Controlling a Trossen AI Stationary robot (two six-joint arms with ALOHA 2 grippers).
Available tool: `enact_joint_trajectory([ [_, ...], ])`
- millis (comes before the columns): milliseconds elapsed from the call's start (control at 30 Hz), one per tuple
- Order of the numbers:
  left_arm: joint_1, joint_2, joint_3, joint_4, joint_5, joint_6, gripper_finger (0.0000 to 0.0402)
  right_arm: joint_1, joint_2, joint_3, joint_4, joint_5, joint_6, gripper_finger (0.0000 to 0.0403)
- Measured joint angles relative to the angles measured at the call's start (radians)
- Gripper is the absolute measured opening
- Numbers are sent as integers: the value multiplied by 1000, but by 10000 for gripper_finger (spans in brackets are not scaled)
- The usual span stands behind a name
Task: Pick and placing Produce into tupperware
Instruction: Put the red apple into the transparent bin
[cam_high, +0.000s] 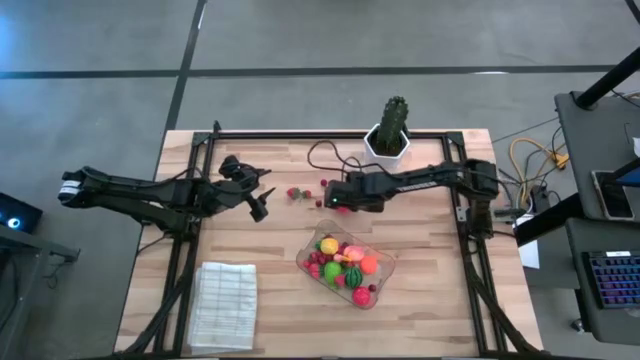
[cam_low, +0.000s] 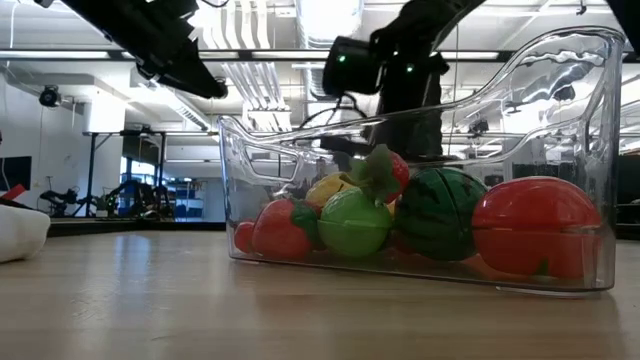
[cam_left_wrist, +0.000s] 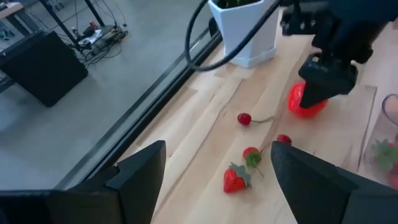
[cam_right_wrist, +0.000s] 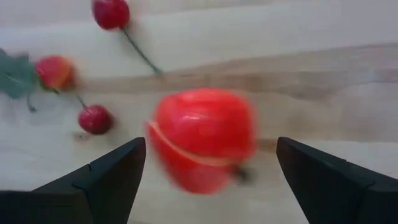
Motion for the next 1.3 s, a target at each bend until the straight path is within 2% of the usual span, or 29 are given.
enact_joint_trajectory([
  [367,0,-4,0,1,0,1,276,1,109,163,-71,-23,-133,337],
  [833,0,-14,0,-30,-1,5,276,-7,150,154,-103,-18,-136,349],
  [1033,0,-14,0,-30,-1,6,276,-19,149,154,-103,32,-196,337],
  [1300,0,-14,0,-29,0,7,276,-34,149,154,-103,25,-215,324],
])
